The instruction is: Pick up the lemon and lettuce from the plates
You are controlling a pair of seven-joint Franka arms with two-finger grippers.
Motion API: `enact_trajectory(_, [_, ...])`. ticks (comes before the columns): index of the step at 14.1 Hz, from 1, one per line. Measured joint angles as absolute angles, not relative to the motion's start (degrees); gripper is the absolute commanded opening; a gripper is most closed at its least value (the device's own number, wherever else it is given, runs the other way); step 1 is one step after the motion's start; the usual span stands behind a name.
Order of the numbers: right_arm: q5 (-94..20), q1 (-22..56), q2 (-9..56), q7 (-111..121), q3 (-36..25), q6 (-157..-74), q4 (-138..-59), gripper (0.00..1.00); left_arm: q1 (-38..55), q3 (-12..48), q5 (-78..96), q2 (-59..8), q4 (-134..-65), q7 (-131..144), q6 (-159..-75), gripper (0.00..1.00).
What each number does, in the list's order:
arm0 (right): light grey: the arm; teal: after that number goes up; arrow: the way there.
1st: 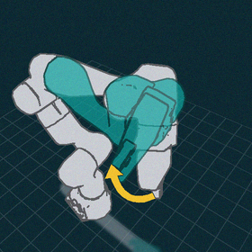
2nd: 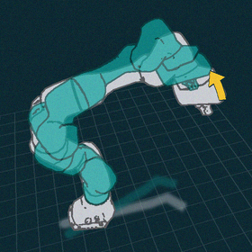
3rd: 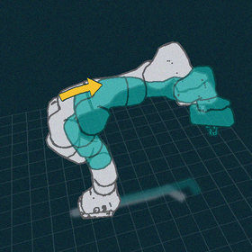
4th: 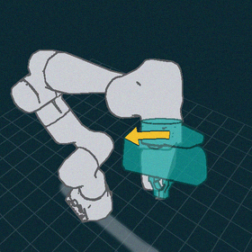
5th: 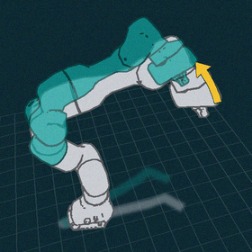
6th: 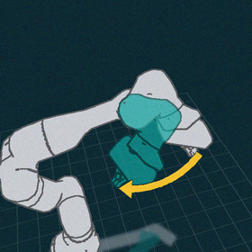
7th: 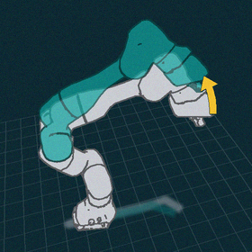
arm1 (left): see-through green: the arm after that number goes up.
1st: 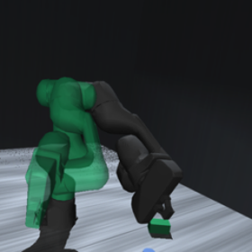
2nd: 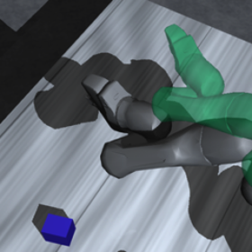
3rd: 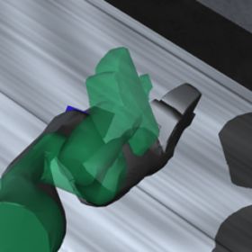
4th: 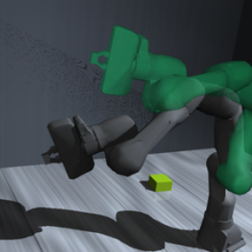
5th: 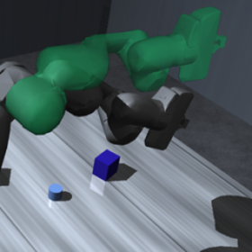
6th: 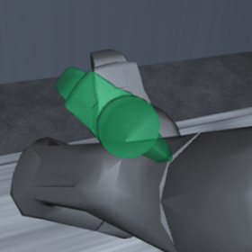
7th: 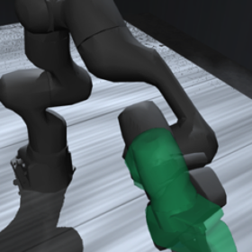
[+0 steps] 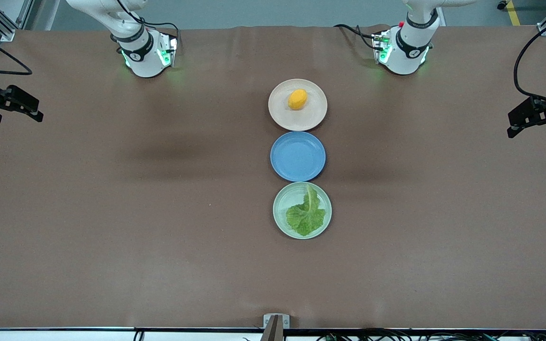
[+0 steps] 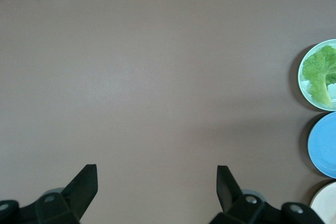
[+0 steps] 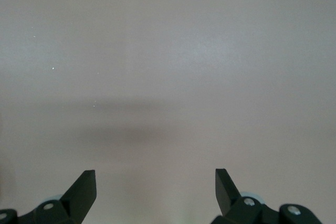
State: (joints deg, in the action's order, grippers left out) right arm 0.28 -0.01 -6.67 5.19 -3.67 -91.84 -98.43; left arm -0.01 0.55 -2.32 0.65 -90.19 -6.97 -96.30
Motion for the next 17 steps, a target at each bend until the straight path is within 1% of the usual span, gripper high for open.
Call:
enact_trajectory(8, [0.28, -0.03, -6.67, 5.19, -3.79, -91.84, -98.43, 1.0, -0.54, 0.48, -2.18, 0.6, -90.53, -6.27, -96.3, 1.0])
enact_trajectory(11, [0.28, -0.03, -6.67, 5.19, -3.8, -91.83, -98.43, 1.0, 0.47, 1.15, -2.0, -0.62, -91.27, -5.3, -96.29, 1.0])
enact_trajectory(14, [0.28, -0.03, -6.67, 5.19, -3.8, -91.83, -98.42, 1.0, 4.07, 2.86, -1.83, -3.43, -91.62, 2.5, -96.34, 1.0])
enact_trajectory(17, [0.28, -0.03, -6.67, 5.19, -3.8, -91.82, -98.4, 1.0, 10.58, 3.58, -1.82, -8.08, -91.39, 16.93, -96.76, 1.0])
